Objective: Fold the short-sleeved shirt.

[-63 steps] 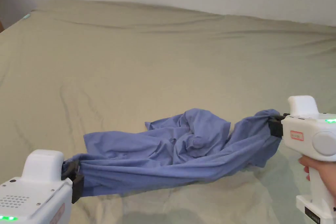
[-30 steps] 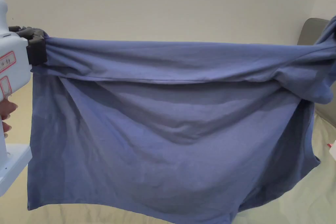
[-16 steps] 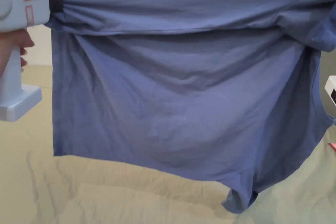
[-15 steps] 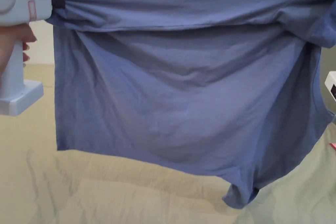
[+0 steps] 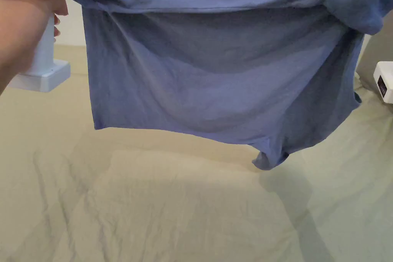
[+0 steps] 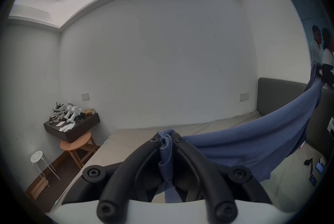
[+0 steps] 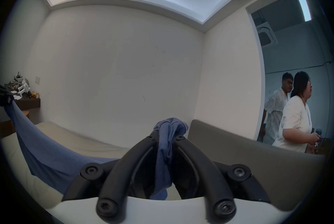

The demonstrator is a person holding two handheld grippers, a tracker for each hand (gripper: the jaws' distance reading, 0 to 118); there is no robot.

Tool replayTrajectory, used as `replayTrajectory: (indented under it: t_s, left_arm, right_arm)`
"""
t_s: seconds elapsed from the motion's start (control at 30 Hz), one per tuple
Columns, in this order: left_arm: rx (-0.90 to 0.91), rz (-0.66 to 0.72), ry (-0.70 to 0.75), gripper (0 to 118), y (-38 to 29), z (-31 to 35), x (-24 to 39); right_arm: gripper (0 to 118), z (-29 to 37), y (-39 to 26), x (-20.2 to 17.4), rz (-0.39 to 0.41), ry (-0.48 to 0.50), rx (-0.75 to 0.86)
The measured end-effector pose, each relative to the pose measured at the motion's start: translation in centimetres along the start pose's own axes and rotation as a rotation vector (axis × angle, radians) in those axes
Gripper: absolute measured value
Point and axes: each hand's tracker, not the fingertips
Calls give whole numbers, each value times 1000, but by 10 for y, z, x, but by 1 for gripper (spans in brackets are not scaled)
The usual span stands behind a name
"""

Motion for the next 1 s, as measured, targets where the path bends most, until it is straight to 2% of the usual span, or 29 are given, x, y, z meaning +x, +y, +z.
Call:
replayTrajectory:
  t_s: [0.1, 0.2, 0.4, 0.5, 0.6, 0.8, 1.0]
  left_arm:
    - [-53, -8, -9, 6, -45, -14, -2]
    - [-146, 19, -22, 6, -100, -13, 2]
    - [-342, -27, -41, 6, -234, 18, 17]
    - [-449, -60, -57, 6, -300, 51, 23]
    - [-581, -74, -49, 6, -363, 89, 23]
    - [-777, -165, -87, 6, -432, 171, 21]
    - [-855, -167, -121, 6, -437, 220, 14]
  right_arm:
    - [14, -1, -48, -12, 10, 43, -88]
    - [14, 10, -107, -21, -16, 91, -207]
    - [14, 84, -237, -33, -41, 151, -502]
    - [14, 128, -301, -34, 25, 196, -639]
    - [14, 178, -351, -29, 29, 244, -798]
    - [14, 268, -396, -8, 81, 328, -1027]
    - [14, 323, -390, 21, -38, 352, -1207]
